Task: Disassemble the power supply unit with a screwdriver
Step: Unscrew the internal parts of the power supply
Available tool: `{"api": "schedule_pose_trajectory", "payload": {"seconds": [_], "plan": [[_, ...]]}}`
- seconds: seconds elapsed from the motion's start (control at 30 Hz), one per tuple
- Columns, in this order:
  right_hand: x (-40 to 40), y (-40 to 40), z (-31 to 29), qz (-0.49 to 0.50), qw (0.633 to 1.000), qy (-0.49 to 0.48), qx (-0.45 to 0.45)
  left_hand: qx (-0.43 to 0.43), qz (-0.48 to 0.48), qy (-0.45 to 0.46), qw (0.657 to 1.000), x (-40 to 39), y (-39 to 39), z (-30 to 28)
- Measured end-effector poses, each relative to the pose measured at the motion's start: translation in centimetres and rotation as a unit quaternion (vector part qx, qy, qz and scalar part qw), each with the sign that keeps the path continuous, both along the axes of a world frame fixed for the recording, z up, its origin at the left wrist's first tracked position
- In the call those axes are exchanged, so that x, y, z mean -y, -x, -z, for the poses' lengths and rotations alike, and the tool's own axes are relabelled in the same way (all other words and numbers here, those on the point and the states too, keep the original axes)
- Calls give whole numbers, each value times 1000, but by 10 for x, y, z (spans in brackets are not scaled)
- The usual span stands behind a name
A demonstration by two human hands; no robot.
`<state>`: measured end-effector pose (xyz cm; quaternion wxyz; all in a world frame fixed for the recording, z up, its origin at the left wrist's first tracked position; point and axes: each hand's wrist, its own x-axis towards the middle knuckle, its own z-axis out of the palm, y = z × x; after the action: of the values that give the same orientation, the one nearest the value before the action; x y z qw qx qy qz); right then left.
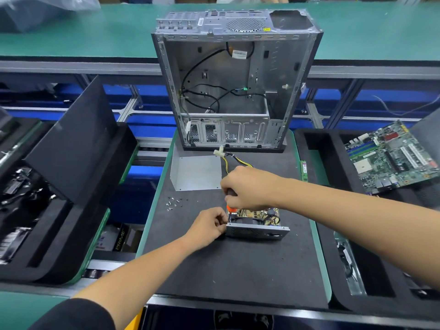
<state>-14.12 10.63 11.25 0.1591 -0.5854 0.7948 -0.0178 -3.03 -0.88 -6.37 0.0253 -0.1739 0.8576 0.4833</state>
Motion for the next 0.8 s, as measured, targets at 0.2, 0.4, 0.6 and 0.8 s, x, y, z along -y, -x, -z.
{"api": "schedule_pose_trajectory", "payload": {"seconds": [0.2,0.4,0.6,0.8], "plan": [[3,2,-3,4,1000,8,9,-4,-22,-1,1000,2,-4,-2],[7,1,-5,8,1000,28,11,-9,-27,-6,1000,-1,-6,-7],[11,3,-7,29,998,45,28,8,-45,31,998,22,-9,-16],[23,-3,-2,45,998,-32,33,-17,-93,110,989,58,-11,-34]]}}
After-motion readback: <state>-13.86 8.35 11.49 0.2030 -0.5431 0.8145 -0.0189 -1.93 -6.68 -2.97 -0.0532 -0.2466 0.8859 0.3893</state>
